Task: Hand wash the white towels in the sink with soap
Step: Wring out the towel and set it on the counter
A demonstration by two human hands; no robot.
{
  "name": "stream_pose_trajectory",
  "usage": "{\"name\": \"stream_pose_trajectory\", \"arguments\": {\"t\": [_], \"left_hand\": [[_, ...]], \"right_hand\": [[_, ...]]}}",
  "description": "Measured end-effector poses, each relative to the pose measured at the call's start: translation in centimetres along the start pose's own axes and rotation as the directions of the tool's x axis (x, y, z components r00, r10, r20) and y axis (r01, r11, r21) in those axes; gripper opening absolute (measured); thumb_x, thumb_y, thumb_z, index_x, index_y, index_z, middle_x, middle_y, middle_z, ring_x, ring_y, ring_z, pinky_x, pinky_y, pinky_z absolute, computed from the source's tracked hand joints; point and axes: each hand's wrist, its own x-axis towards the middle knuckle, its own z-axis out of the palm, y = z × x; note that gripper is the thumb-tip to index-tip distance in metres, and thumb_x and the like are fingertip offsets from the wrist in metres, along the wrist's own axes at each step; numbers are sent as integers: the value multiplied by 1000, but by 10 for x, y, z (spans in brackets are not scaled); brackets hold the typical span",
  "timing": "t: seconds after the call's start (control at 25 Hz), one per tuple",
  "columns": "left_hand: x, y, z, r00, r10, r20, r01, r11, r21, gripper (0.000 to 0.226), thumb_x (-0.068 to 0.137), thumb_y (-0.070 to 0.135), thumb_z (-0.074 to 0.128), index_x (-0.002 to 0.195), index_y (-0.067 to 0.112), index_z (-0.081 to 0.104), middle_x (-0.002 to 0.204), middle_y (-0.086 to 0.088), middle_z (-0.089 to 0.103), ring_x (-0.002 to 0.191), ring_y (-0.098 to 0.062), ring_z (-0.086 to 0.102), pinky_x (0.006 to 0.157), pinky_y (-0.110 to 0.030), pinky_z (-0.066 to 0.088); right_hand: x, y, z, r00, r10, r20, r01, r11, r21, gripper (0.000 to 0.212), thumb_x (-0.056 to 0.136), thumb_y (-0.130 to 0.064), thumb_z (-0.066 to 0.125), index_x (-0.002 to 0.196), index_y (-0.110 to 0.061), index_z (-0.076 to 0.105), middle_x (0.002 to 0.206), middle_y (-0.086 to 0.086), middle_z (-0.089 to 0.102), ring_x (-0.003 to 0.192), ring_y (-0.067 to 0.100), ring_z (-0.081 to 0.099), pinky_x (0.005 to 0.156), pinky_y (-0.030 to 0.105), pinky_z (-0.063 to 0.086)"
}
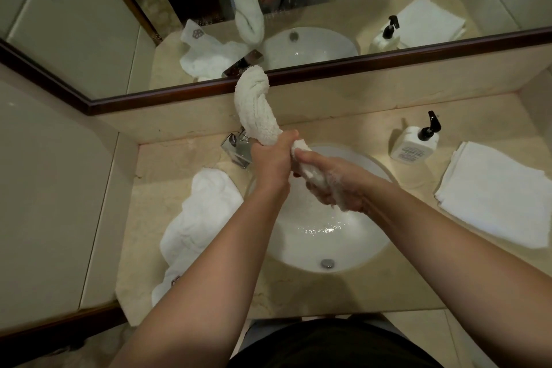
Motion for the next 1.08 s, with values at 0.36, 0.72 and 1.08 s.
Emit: {"name": "stream_pose_trajectory", "arguments": {"t": [0.36, 0.72, 1.08], "left_hand": [[10, -2, -28, 895, 87, 437, 6, 978, -208, 74, 59, 40, 93, 114, 1, 62, 102, -19, 65, 95, -31, 66, 76, -36, 58], [-4, 7, -3, 930, -87, 358, 166, 966, -197, 40, 90, 44, 64, 60, 18, 67, 69, -1, 67, 64, -18, 63, 61, -30, 44], [-6, -2, 18, 975, -215, 65, 224, 907, -357, 28, 83, 18, 79, 70, 8, 56, 59, -5, 58, 50, -17, 60, 55, -30, 55]], "right_hand": [[-11, -7, -8, 978, 88, 187, -139, 949, 283, 52, 79, -50, 58, 95, 0, 59, 66, 6, 53, 51, 13, 54, 41, 18, 42], [-5, -6, 7, 991, -50, -120, 65, 991, 119, 64, 73, -82, 48, 106, -33, 70, 70, 4, 57, 48, 9, 44, 44, 18, 32], [4, 16, 9, 865, -365, -343, 262, 913, -311, 62, 95, -49, 29, 109, 0, 64, 71, 14, 52, 58, 18, 48, 59, 34, 38]]}}
